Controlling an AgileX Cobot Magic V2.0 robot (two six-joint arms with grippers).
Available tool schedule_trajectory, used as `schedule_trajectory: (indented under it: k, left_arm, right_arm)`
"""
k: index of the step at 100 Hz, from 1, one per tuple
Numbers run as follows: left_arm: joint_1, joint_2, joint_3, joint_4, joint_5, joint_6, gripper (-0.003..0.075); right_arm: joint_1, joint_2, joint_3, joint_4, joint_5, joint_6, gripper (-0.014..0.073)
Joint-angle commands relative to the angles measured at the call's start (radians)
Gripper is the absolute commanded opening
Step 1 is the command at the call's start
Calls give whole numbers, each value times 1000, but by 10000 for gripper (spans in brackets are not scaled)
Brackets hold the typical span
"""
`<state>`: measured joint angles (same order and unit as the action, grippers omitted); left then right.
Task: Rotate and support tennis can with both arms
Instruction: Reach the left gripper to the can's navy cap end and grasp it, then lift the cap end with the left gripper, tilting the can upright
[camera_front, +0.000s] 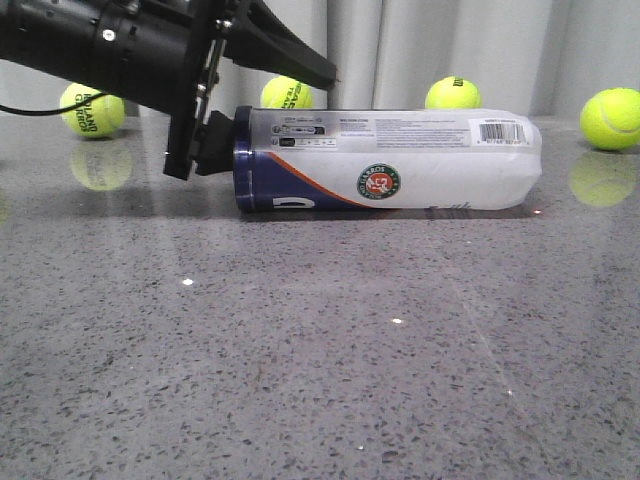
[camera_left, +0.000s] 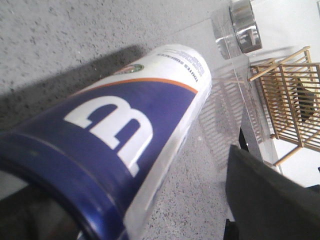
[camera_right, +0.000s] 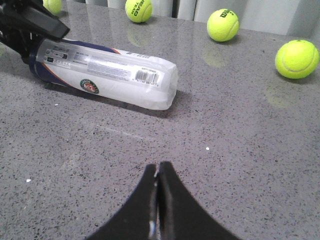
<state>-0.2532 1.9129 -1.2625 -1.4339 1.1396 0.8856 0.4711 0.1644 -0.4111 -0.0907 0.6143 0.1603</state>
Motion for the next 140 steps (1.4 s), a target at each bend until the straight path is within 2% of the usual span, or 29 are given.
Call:
schedule_trajectory:
  k: [1,30,52,83,94,112,124,140]
  left_arm:
    - [-10,-40,-29,-75,54,3,460]
    - [-10,-40,-29,-115,104,3,141]
    - [-10,-40,-29,-115,108,3,-21]
    - [-10,-40,-29,-115,112,3,-20]
    - [-10,-47,-32,-140,144,66,-20]
    - [5,-106,-59,-147,144,62,-20]
    - [24,-161,-124,-76,144,13,-20]
    - [19,-223,-268,156,144,-124,-20]
  right_arm:
    - [-7,12,-24,-10,-85,2,-68]
    - [-7,12,-24,-10,-85,2,-68]
    - [-7,12,-24,-10,-85,2,-68]
    - [-7,12,-24,-10,-85,2,-68]
    - [-7,12,-24,-10,-85,2,-68]
    - [-7,12,-24,-10,-85,2,-68]
    - [-7,12,-24,-10,-85,2,-68]
    - [-7,12,-24,-10,-85,2,-68]
